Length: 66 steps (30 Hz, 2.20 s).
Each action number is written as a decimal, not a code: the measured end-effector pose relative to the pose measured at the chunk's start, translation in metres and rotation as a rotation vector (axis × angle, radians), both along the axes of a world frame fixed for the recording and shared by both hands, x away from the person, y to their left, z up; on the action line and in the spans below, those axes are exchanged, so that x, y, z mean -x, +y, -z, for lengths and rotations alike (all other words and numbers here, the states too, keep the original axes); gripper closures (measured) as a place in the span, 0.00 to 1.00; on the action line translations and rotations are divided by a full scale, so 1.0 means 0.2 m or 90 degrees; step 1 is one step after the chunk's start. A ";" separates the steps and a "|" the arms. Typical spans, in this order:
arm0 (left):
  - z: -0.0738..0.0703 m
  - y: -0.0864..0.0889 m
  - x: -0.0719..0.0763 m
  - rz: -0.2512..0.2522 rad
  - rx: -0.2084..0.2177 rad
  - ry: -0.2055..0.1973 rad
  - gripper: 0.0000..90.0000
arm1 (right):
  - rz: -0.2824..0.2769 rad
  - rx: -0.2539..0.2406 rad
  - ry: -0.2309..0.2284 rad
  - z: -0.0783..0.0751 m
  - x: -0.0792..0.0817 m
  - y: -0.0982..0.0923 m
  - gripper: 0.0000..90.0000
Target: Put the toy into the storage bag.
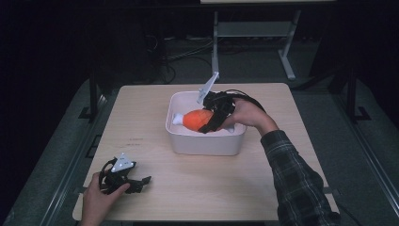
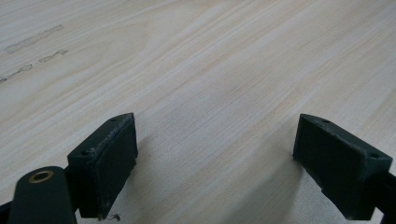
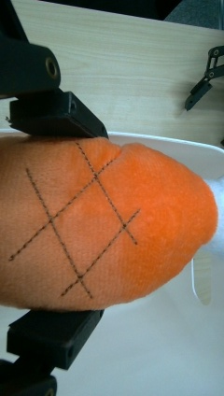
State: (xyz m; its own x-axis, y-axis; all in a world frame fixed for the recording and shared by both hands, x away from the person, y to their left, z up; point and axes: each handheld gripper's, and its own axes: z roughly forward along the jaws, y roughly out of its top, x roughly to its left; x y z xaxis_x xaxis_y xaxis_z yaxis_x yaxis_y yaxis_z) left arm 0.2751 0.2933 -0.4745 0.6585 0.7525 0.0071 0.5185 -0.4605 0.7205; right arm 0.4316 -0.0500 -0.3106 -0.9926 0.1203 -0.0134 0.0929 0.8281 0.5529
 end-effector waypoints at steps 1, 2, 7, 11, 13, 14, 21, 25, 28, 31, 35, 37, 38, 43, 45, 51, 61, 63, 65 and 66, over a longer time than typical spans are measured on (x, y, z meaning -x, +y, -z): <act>0.00 0.00 0.00 0.000 0.000 0.000 0.14 | 0.000 0.001 0.000 0.00 0.00 0.00 0.24; 0.00 0.00 0.00 0.000 0.000 0.000 0.14 | 0.000 0.003 0.001 0.00 0.00 0.00 0.24; 0.00 0.00 0.00 0.000 -0.001 0.001 0.14 | -0.002 0.009 0.003 0.01 0.00 0.00 0.23; 0.00 0.00 0.00 0.000 -0.001 0.000 0.14 | -0.001 0.017 0.011 0.02 0.00 0.00 0.21; 0.00 0.00 0.00 0.000 -0.001 0.001 0.14 | 0.001 0.018 0.009 0.02 0.00 0.00 0.21; 0.00 0.00 0.00 0.000 -0.001 0.000 0.14 | 0.001 0.018 0.008 0.02 0.00 0.00 0.21; 0.00 0.00 0.00 0.000 -0.001 0.000 0.14 | 0.009 0.024 0.006 0.02 0.00 -0.01 0.17; 0.00 0.00 0.00 0.000 0.000 0.000 0.14 | 0.015 0.014 0.003 0.01 0.00 -0.01 0.15; 0.00 0.00 0.00 0.000 0.000 0.000 0.14 | 0.019 0.008 0.000 0.00 0.00 -0.02 0.15; 0.00 0.00 0.00 0.000 0.000 0.000 0.14 | 0.027 0.001 0.001 -0.02 0.00 -0.04 0.15; 0.00 0.00 0.00 0.000 0.000 0.000 0.14 | 0.046 -0.018 0.006 -0.06 0.01 -0.08 0.15; 0.00 0.00 0.00 0.000 -0.001 0.002 0.14 | 0.059 -0.031 0.007 -0.09 0.02 -0.12 0.15; 0.00 0.00 0.00 0.000 -0.001 0.001 0.14 | 0.062 -0.038 0.008 -0.09 0.02 -0.13 0.15; 0.00 0.00 0.00 -0.001 0.001 0.000 0.14 | 0.097 -0.065 0.009 -0.12 0.04 -0.22 0.15; 0.00 0.00 0.00 -0.001 0.001 0.000 0.14 | 0.108 -0.074 0.009 -0.13 0.05 -0.26 0.15; 0.00 0.00 0.00 -0.003 0.004 -0.001 0.14 | 0.147 -0.104 0.005 -0.12 0.11 -0.40 0.14; 0.00 0.00 0.00 -0.002 0.003 0.000 0.14 | 0.203 -0.137 -0.005 -0.09 0.19 -0.59 0.13; 0.00 0.00 0.00 -0.002 0.004 0.000 0.14 | 0.212 -0.147 -0.012 -0.08 0.22 -0.62 0.13; 0.00 0.00 0.00 -0.003 0.003 0.000 0.14 | 0.224 -0.153 -0.012 -0.07 0.24 -0.66 0.12; 0.00 0.00 0.00 -0.002 0.004 0.000 0.14 | 0.230 -0.154 -0.014 -0.07 0.25 -0.68 0.12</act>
